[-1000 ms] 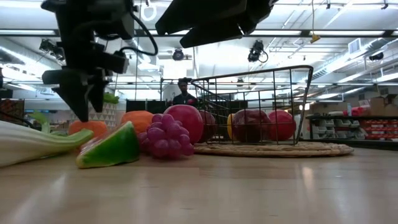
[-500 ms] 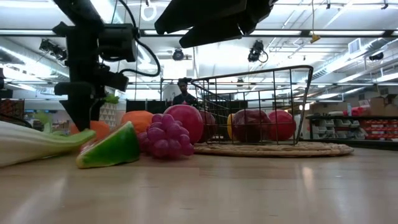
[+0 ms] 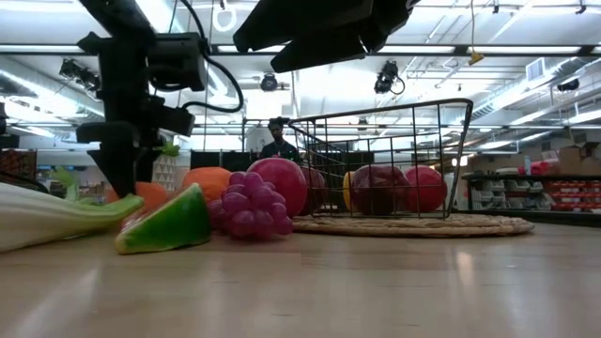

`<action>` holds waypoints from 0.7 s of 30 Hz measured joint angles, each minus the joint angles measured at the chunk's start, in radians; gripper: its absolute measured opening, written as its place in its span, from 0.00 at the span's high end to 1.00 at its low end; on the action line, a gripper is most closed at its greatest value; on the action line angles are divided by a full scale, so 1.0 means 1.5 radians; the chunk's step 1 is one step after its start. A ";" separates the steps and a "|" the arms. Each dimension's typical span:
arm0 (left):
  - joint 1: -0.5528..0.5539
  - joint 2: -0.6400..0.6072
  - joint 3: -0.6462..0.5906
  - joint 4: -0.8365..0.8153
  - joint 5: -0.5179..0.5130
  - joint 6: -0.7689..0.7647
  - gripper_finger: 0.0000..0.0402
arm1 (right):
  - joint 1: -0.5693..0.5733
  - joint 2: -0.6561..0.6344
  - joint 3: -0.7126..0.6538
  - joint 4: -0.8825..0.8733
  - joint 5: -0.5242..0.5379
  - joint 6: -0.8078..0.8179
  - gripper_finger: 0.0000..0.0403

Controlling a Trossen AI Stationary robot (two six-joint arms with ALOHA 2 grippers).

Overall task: Build produce basket
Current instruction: Put the orange into the gold wire basket

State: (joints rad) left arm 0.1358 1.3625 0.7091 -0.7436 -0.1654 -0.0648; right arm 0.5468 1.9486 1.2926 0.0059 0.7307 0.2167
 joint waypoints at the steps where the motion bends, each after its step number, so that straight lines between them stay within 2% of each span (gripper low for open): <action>1: -0.001 -0.002 0.000 -0.001 0.001 0.004 0.19 | 0.000 0.000 0.000 0.000 0.000 -0.002 0.09; 8: -0.003 -0.017 0.056 -0.058 0.001 0.021 0.19 | 0.000 0.000 0.000 -0.001 0.000 -0.006 0.09; 15: -0.010 -0.033 0.202 -0.123 0.002 0.018 0.19 | 0.010 -0.006 -0.001 -0.013 0.021 -0.023 0.09; 21: -0.043 -0.062 0.295 -0.083 0.132 0.007 0.20 | 0.055 -0.060 -0.001 -0.056 0.085 -0.019 0.09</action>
State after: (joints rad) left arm 0.0717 1.2698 1.1522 -0.8682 0.0330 -0.0548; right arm 0.6296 1.8590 1.2919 -0.0785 0.8583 0.1877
